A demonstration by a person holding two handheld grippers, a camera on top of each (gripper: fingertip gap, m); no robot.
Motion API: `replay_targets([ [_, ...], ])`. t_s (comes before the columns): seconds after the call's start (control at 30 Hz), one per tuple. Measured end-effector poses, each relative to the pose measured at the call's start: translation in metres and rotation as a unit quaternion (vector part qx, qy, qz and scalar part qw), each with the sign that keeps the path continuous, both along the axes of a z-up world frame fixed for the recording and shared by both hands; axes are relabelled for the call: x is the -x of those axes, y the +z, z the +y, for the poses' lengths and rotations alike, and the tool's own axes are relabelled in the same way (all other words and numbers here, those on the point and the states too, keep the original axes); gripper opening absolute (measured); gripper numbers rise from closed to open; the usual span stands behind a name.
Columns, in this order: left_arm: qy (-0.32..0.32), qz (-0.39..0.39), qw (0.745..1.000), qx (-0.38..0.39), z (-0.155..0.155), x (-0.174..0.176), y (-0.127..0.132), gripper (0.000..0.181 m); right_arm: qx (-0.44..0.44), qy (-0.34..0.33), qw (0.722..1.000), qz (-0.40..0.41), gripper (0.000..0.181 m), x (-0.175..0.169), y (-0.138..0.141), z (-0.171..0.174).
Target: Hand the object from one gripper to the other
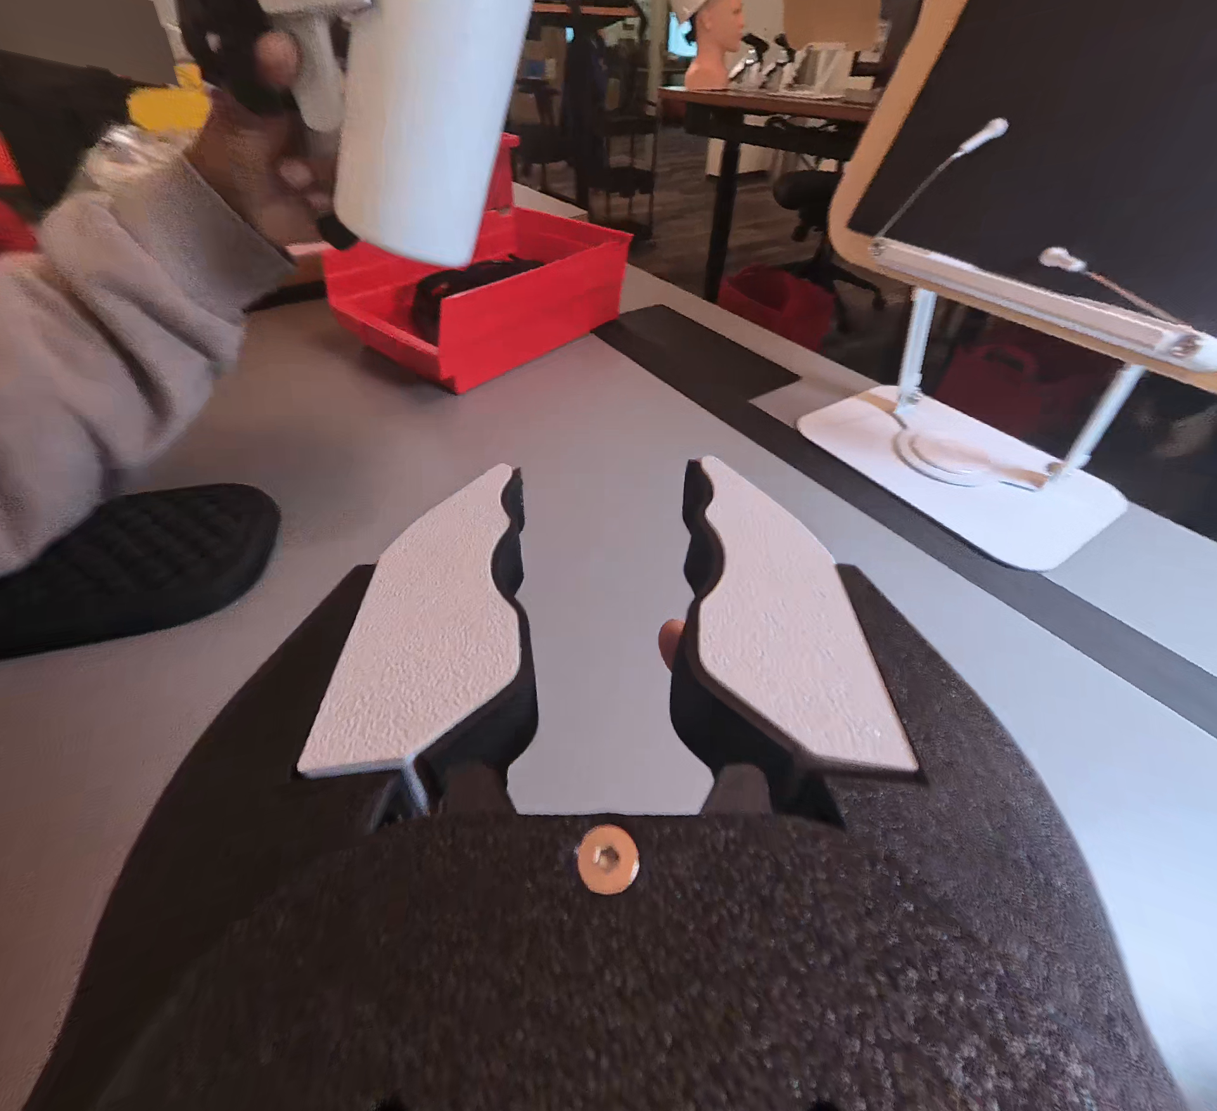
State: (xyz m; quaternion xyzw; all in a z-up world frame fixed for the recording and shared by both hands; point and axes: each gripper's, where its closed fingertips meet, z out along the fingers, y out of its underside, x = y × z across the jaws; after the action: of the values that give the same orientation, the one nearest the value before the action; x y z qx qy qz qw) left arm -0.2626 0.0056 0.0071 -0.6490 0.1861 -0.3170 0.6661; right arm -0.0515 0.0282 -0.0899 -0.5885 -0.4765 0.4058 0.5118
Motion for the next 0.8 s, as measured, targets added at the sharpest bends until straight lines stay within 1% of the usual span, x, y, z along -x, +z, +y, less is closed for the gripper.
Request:
replay_targets([
  [0.1,-0.083,0.039,0.995,-0.031,-0.012,-0.081,-0.010,0.078,0.032,0.066,0.997,0.021,0.058,0.017,0.013,-0.020],
  [0.17,-0.136,0.048,0.989,-0.034,-0.022,-0.125,-0.025,0.078,0.054,0.113,0.991,0.051,0.069,0.024,0.022,-0.035],
  [0.27,-0.191,0.068,0.979,-0.018,-0.033,-0.169,-0.056,0.078,0.091,0.177,0.977,0.079,0.087,0.027,0.024,-0.058],
  [0.33,-0.224,0.070,0.972,-0.004,-0.039,-0.188,-0.072,0.078,0.103,0.201,0.971,0.083,0.089,0.029,0.019,-0.067],
  [0.37,-0.238,0.070,0.969,0.007,-0.041,-0.196,-0.079,0.078,0.103,0.208,0.969,0.079,0.089,0.030,0.014,-0.070],
  [0.43,-0.251,0.083,0.964,0.020,-0.042,-0.207,-0.093,0.078,0.099,0.219,0.968,0.067,0.096,0.032,0.004,-0.075],
  [0.53,-0.254,0.092,0.962,0.034,-0.041,-0.211,-0.103,0.077,0.101,0.224,0.967,0.063,0.095,0.029,-0.006,-0.073],
  [0.73,-0.247,0.101,0.963,0.044,-0.039,-0.211,-0.108,0.078,0.114,0.232,0.964,0.068,0.095,0.026,-0.010,-0.071],
  [0.8,-0.246,0.108,0.962,0.042,-0.039,-0.210,-0.109,0.078,0.126,0.226,0.962,0.087,0.091,0.024,-0.004,-0.068],
])
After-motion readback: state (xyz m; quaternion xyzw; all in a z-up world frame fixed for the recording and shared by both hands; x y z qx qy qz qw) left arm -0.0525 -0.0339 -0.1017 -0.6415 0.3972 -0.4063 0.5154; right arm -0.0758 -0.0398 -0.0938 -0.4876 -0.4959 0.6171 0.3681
